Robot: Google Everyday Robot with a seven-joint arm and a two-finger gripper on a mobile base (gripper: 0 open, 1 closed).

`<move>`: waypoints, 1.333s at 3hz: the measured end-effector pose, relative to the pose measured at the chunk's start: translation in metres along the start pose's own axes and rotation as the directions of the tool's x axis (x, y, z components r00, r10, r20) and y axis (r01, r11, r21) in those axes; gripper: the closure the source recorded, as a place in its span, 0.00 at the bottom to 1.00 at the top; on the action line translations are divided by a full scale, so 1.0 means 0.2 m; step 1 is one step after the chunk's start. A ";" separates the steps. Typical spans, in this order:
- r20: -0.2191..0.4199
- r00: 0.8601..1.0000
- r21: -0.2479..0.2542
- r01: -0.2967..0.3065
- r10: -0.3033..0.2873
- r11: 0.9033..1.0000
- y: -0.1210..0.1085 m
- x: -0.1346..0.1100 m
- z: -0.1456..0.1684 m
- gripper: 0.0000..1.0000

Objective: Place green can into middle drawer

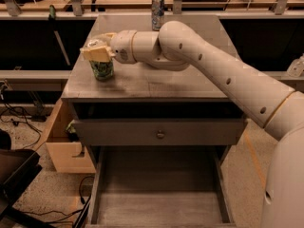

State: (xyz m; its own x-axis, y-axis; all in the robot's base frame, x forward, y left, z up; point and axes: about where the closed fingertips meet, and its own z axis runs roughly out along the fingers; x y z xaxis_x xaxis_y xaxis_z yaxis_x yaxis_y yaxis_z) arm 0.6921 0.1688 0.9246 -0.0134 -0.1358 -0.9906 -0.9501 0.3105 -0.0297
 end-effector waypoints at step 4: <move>0.057 0.989 -0.200 0.142 -0.133 0.970 0.81 -0.34 -0.45 1.00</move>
Offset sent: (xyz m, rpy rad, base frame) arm -0.0894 -0.0102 0.1017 0.0175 -0.1699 0.1234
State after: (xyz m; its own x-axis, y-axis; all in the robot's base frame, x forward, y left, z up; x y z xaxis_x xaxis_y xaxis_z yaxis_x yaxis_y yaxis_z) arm 0.5119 0.1442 1.0000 0.1311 -0.1223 -0.9838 -0.9852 0.0940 -0.1430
